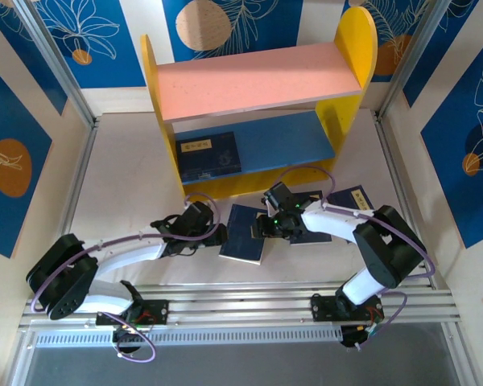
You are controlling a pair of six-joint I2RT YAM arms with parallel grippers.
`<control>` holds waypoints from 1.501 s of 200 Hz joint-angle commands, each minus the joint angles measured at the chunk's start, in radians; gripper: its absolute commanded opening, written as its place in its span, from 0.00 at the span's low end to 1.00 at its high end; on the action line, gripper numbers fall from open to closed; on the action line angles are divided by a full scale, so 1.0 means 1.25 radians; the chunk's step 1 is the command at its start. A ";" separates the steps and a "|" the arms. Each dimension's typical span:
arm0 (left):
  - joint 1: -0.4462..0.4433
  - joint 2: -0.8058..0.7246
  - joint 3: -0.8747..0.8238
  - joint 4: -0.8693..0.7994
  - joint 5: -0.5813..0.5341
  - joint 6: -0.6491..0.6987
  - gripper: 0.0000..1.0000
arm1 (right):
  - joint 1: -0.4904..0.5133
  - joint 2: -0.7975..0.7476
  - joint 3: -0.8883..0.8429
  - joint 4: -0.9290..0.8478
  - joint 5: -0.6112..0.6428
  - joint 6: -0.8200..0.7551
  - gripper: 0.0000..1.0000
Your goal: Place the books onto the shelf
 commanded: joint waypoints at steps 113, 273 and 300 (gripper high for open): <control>0.009 0.061 -0.021 0.056 0.045 -0.001 0.71 | 0.084 0.103 0.094 0.040 -0.017 -0.007 0.50; 0.009 0.085 -0.029 0.106 0.071 -0.014 0.70 | 0.175 0.214 0.092 0.078 -0.013 0.027 0.38; 0.009 0.089 -0.030 0.115 0.078 -0.018 0.70 | 0.186 0.230 0.090 0.095 -0.027 0.036 0.34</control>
